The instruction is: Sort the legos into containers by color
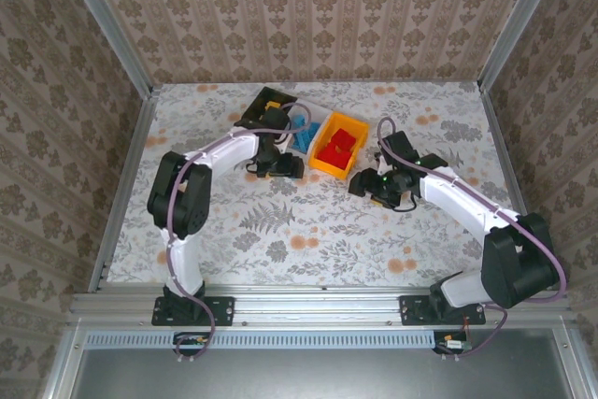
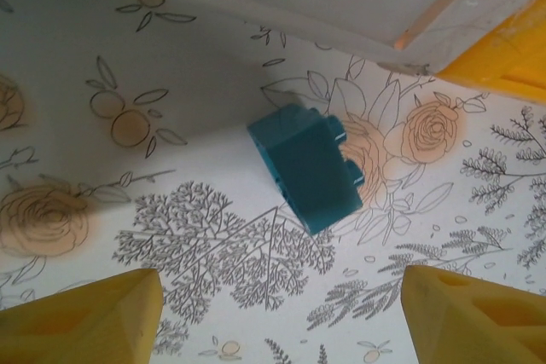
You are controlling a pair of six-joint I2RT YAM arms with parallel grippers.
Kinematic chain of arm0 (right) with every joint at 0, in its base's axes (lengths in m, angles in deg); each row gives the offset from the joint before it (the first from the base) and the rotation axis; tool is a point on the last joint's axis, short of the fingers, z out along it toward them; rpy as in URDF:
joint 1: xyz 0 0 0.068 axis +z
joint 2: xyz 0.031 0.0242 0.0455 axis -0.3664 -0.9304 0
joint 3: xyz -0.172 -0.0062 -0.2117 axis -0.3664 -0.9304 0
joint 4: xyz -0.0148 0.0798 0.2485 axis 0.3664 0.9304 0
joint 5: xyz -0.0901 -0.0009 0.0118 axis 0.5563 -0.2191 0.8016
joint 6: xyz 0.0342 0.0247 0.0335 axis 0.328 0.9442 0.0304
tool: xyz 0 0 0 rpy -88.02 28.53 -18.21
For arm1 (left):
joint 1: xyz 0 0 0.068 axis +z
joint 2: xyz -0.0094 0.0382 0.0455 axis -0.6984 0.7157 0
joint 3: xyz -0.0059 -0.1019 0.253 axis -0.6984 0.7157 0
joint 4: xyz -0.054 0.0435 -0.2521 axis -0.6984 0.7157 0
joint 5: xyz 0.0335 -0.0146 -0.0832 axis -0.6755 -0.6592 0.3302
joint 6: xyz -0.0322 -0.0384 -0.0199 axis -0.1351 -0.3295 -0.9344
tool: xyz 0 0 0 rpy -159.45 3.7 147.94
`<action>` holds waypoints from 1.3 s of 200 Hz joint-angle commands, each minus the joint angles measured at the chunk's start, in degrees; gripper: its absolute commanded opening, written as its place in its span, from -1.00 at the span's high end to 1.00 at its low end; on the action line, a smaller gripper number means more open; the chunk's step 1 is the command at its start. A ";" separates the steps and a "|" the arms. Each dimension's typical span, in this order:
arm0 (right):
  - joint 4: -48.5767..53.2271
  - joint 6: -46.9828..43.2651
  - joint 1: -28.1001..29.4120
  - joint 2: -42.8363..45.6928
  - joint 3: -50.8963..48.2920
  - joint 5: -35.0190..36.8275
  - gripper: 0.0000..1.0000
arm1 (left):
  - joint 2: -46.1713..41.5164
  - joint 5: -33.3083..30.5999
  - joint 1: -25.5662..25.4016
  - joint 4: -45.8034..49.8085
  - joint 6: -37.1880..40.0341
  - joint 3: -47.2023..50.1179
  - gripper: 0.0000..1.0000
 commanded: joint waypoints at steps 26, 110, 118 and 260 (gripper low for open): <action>-0.19 0.40 0.27 0.93 -0.01 0.71 -0.29 | 4.52 -0.94 -1.61 4.26 1.89 -6.18 -0.48; -0.53 0.74 0.27 2.37 -0.96 0.35 -0.29 | 9.90 -0.48 -1.86 6.78 1.68 -11.74 -0.17; -0.61 0.83 0.32 2.58 -1.06 0.46 -0.29 | 10.18 -0.56 -1.80 6.77 1.61 -12.00 -0.14; -1.89 3.37 2.46 1.92 -0.52 1.54 -0.31 | 7.11 2.73 1.01 5.58 2.83 -8.35 0.55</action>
